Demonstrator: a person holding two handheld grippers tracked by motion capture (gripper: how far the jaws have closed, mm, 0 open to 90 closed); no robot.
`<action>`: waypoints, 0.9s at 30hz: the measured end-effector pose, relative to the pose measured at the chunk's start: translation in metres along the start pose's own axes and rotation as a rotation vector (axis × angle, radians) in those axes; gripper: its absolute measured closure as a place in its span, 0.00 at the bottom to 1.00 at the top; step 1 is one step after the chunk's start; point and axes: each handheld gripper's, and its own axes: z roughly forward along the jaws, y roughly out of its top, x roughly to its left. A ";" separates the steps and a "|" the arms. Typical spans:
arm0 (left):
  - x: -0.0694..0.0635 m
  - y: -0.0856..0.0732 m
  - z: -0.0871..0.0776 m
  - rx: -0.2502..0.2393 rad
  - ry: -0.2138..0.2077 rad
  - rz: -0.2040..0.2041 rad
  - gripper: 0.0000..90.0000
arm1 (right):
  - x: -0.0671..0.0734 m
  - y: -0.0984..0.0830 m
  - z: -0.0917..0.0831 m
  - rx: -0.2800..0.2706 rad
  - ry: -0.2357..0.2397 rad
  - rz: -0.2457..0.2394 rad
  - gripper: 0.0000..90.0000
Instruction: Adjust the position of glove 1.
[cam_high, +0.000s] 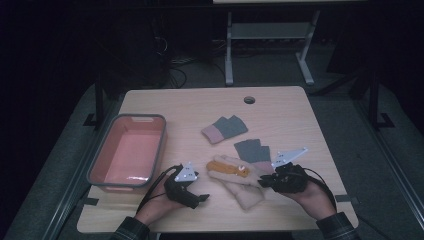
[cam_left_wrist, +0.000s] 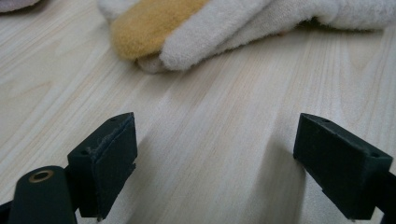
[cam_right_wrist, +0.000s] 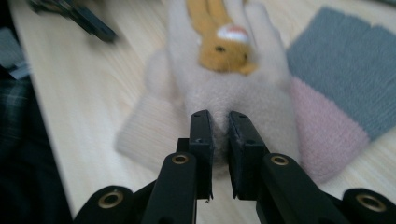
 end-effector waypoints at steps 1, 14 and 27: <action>0.000 0.000 0.000 0.000 0.000 0.000 0.14 | 0.002 0.001 -0.002 -0.007 0.005 -0.005 0.90; 0.000 0.000 0.000 0.002 0.001 0.007 0.14 | 0.043 0.014 0.031 0.057 0.080 -0.075 0.79; 0.000 0.000 0.000 0.001 0.001 0.002 0.14 | 0.018 0.023 0.016 -0.063 0.020 -0.045 0.71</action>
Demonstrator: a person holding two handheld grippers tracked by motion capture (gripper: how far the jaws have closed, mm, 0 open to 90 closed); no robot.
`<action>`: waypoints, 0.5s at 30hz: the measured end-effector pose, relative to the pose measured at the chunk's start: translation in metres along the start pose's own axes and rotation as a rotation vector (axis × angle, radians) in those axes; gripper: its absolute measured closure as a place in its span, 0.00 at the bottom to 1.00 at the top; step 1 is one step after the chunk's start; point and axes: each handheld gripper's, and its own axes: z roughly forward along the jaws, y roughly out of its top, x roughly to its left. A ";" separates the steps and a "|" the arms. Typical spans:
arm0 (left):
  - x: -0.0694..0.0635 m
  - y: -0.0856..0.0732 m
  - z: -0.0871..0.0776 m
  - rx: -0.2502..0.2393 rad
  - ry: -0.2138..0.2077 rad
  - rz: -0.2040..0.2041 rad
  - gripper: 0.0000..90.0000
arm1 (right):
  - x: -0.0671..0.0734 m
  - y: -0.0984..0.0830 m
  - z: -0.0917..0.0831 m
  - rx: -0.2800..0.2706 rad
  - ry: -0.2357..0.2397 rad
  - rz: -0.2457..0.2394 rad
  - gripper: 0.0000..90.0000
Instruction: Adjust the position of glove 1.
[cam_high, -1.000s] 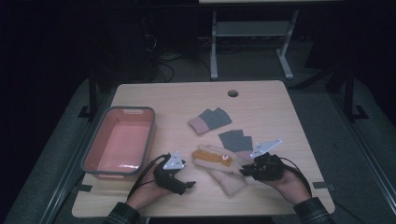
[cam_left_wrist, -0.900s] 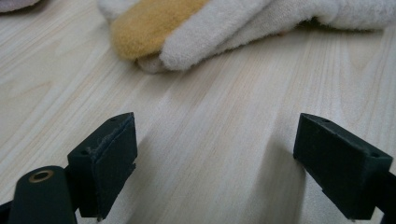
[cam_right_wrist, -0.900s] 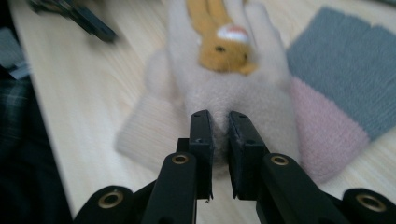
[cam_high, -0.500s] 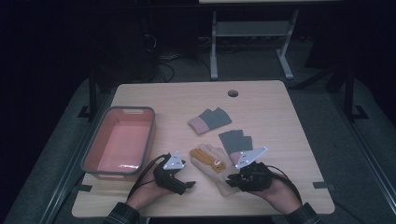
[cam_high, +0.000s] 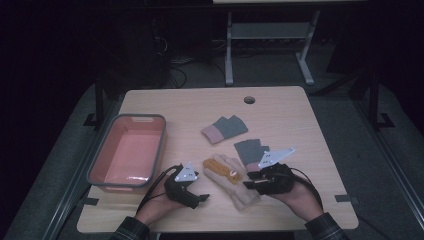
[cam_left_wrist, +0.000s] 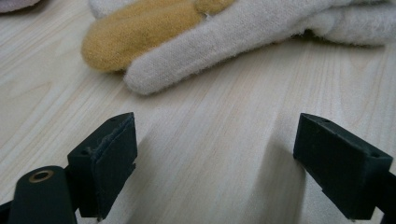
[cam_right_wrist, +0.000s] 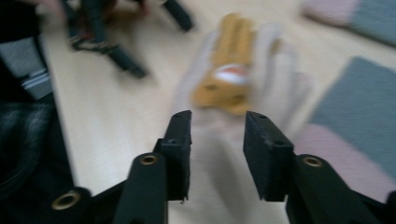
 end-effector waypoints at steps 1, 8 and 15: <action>0.000 0.000 0.000 0.000 0.002 0.003 0.14 | -0.004 0.000 -0.001 -0.002 -0.004 0.013 0.73; -0.002 0.010 -0.003 0.041 0.046 -0.028 0.26 | -0.026 0.002 0.008 -0.005 -0.019 0.049 0.78; -0.004 0.028 -0.010 0.006 0.032 -0.053 0.70 | -0.023 0.004 0.015 0.012 -0.013 0.039 0.82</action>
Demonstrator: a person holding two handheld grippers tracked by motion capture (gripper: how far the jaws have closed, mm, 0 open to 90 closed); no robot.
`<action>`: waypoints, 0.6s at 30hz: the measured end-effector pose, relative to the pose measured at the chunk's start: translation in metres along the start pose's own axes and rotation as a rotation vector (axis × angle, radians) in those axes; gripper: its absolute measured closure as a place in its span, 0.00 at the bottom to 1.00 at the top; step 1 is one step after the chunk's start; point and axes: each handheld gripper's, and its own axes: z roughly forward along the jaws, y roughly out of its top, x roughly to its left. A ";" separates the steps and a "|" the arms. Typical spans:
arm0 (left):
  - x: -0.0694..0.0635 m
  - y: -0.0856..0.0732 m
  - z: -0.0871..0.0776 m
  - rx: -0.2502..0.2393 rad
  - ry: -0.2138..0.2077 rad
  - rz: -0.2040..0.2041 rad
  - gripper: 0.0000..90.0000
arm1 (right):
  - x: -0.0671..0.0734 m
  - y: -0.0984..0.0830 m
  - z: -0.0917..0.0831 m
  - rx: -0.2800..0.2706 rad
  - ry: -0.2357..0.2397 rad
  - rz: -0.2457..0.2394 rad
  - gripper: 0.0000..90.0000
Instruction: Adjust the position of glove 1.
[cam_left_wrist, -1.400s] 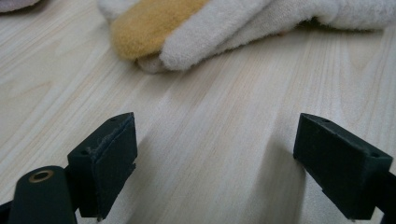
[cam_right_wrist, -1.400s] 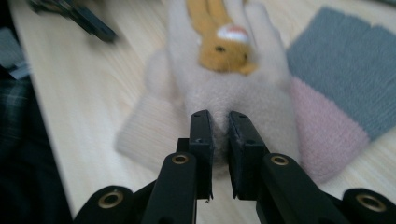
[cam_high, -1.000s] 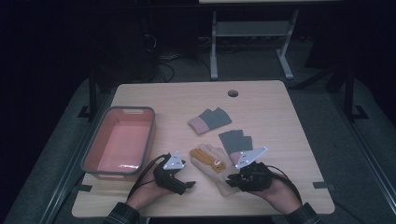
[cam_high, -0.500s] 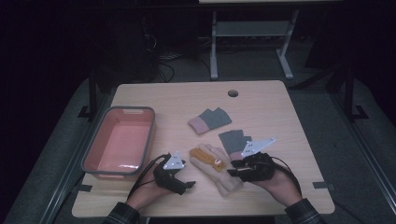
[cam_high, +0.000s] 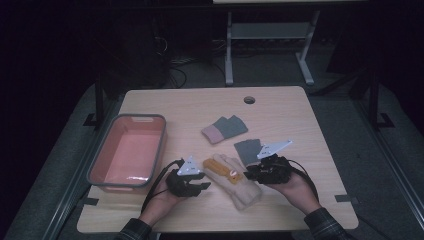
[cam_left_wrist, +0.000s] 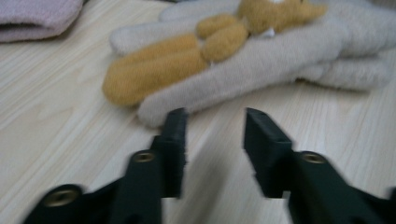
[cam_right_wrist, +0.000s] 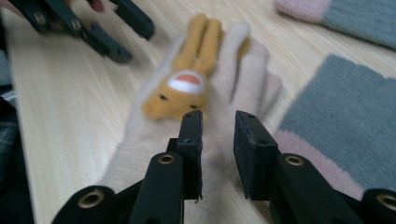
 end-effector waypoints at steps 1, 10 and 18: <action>0.000 0.003 0.002 0.008 0.009 -0.004 0.76 | -0.002 -0.001 0.001 0.014 -0.006 -0.002 0.83; 0.001 0.015 0.015 0.034 0.004 -0.018 0.94 | -0.006 -0.013 0.012 0.107 0.022 -0.009 0.97; 0.012 0.024 0.031 0.044 0.000 -0.057 0.95 | -0.003 -0.016 0.016 0.141 0.051 -0.027 0.99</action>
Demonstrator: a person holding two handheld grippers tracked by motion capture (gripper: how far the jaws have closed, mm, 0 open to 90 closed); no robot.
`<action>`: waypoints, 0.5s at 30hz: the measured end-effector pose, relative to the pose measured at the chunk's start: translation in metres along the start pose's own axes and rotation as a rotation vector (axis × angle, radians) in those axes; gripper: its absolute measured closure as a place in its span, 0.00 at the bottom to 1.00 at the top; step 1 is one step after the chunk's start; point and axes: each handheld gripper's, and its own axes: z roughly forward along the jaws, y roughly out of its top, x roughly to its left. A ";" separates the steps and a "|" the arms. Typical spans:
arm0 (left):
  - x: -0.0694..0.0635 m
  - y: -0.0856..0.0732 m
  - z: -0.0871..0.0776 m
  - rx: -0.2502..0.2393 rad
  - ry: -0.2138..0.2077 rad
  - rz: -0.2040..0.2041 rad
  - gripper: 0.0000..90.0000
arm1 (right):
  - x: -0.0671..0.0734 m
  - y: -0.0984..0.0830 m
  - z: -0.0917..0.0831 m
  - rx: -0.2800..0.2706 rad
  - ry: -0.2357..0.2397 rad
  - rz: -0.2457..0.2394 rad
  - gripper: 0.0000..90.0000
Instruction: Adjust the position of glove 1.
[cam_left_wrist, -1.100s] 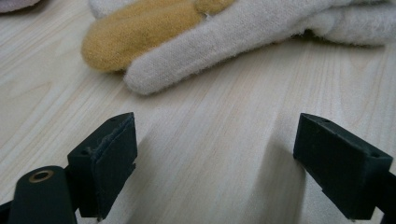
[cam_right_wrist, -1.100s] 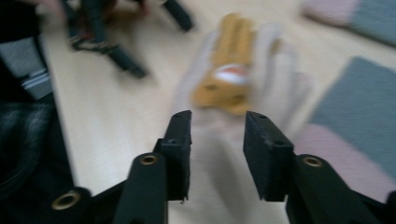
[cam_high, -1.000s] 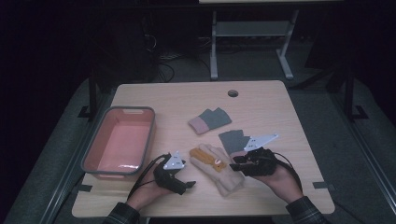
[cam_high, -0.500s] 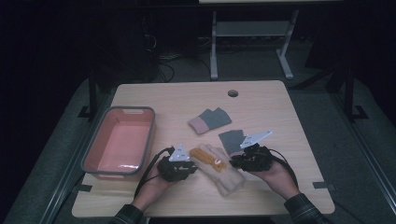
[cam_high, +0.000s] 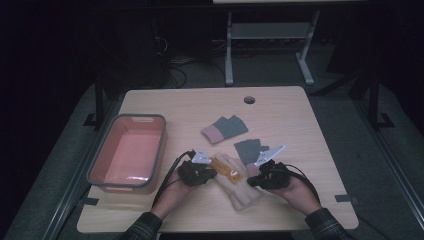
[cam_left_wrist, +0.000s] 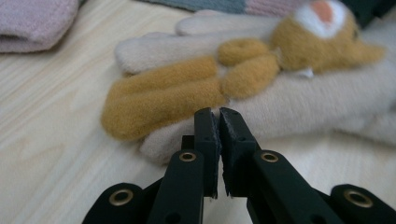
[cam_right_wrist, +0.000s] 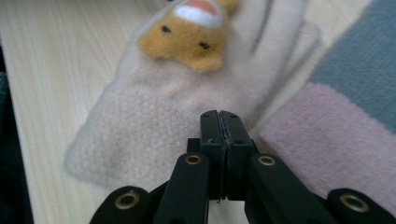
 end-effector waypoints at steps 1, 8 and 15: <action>0.001 0.001 0.001 0.003 -0.004 -0.005 0.95 | 0.001 0.000 0.001 -0.001 0.011 0.007 0.99; 0.009 0.007 0.006 0.012 -0.001 -0.011 0.95 | 0.013 0.007 0.012 -0.006 0.056 -0.030 0.99; 0.016 0.007 0.002 0.004 0.004 -0.030 0.95 | 0.024 0.020 0.027 -0.013 0.088 -0.079 1.00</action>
